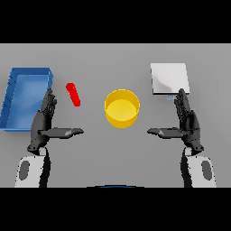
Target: Pick up the red beaker and tilt it to pour out 1 green nut into yellow bowl. Pick up the yellow bowl and place it on the metallic measuring scale.
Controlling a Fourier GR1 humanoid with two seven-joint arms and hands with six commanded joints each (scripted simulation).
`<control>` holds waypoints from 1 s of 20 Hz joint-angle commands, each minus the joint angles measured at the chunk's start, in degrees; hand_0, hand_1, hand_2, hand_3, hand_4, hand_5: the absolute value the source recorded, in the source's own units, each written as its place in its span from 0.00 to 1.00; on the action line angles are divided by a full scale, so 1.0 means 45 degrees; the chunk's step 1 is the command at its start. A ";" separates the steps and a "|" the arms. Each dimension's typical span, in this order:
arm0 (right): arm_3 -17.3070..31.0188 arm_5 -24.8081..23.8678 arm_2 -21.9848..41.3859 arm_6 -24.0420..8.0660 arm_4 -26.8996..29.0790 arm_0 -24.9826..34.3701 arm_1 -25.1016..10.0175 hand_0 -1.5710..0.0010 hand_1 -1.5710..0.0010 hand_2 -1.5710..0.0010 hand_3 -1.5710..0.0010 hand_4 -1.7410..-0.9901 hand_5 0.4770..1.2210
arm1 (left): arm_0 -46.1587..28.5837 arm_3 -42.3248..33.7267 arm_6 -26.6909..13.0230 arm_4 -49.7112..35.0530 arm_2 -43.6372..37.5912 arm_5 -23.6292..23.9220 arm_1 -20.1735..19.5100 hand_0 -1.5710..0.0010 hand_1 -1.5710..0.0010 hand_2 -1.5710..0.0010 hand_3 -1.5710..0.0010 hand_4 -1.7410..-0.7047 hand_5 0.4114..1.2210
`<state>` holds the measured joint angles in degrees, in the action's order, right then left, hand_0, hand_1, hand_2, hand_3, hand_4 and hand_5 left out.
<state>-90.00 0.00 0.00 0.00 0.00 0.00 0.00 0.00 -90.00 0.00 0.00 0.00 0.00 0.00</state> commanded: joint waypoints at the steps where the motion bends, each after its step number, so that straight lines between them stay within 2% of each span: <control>1: -0.0011 -0.0018 0.0019 0.0005 -0.0010 -0.0011 0.0021 1.00 1.00 1.00 1.00 0.66 0.27 | 0.0019 0.0013 -0.0011 -0.0016 -0.0020 0.0007 -0.0015 1.00 1.00 1.00 1.00 0.52 0.30; 6: -0.0119 -0.0080 0.0204 0.0014 -0.0138 -0.0122 0.0188 1.00 1.00 1.00 1.00 0.66 0.27 | 0.0191 0.0144 -0.0059 -0.0147 -0.0189 -0.0083 -0.0199 1.00 1.00 1.00 1.00 0.52 0.30; 7: -0.0744 -0.0300 0.0735 0.1064 -0.1408 -0.0681 -0.0380 1.00 1.00 1.00 1.00 0.66 0.27 | -0.0239 -0.0348 0.0085 0.0482 0.0248 -0.0120 -0.0509 1.00 1.00 1.00 1.00 0.52 0.30; 8: -0.1121 -0.0462 0.1185 0.1538 -0.2305 -0.1103 -0.0617 1.00 1.00 1.00 1.00 0.67 0.27 | -0.0476 -0.0714 0.0139 0.0809 0.0500 -0.0231 -0.0762 1.00 1.00 1.00 1.00 0.52 0.29; 9: -0.1504 -0.0619 0.1538 0.1661 -0.2943 -0.1417 -0.0688 1.00 1.00 1.00 1.00 0.67 0.27 | -0.0638 -0.1201 0.0001 0.0954 0.0649 -0.0286 -0.0954 1.00 1.00 1.00 1.00 0.51 0.30; 11: -0.1773 -0.0755 0.1759 0.1231 -0.3446 -0.1547 -0.0743 1.00 1.00 1.00 1.00 0.67 0.27 | -0.0809 -0.1610 -0.0553 0.1287 0.0978 -0.0290 -0.1021 1.00 1.00 1.00 1.00 0.50 0.30; 12: -0.1841 -0.0830 0.1743 0.1031 -0.3509 -0.1456 -0.0741 1.00 1.00 1.00 1.00 0.67 0.27 | -0.0899 -0.1706 -0.0710 0.1338 0.0999 -0.0278 -0.1066 1.00 1.00 1.00 1.00 0.50 0.31; 14: -0.2002 -0.0645 0.1872 0.1304 -0.3426 -0.1720 -0.0734 1.00 1.00 1.00 1.00 0.66 0.27 | -0.0857 -0.1718 -0.0667 0.1328 0.1092 -0.0387 -0.1059 1.00 1.00 1.00 1.00 0.49 0.31; 16: -0.2025 -0.0516 0.1793 0.1203 -0.3206 -0.1711 -0.0753 1.00 1.00 1.00 1.00 0.65 0.28 | -0.0623 -0.1443 -0.0857 0.1441 0.1199 -0.0519 -0.1102 1.00 1.00 1.00 1.00 0.47 0.33; 20: -0.2124 -0.0364 0.1726 0.1337 -0.2847 -0.1625 -0.0670 1.00 1.00 1.00 1.00 0.61 0.27 | 0.0651 0.0286 -0.0718 0.1414 0.0993 -0.0555 -0.0837 1.00 1.00 1.00 1.00 0.37 0.39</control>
<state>-99.55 -1.60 7.79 6.11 -12.82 -7.32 -2.98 2.95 -88.72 -3.60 6.38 4.48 -2.49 -3.75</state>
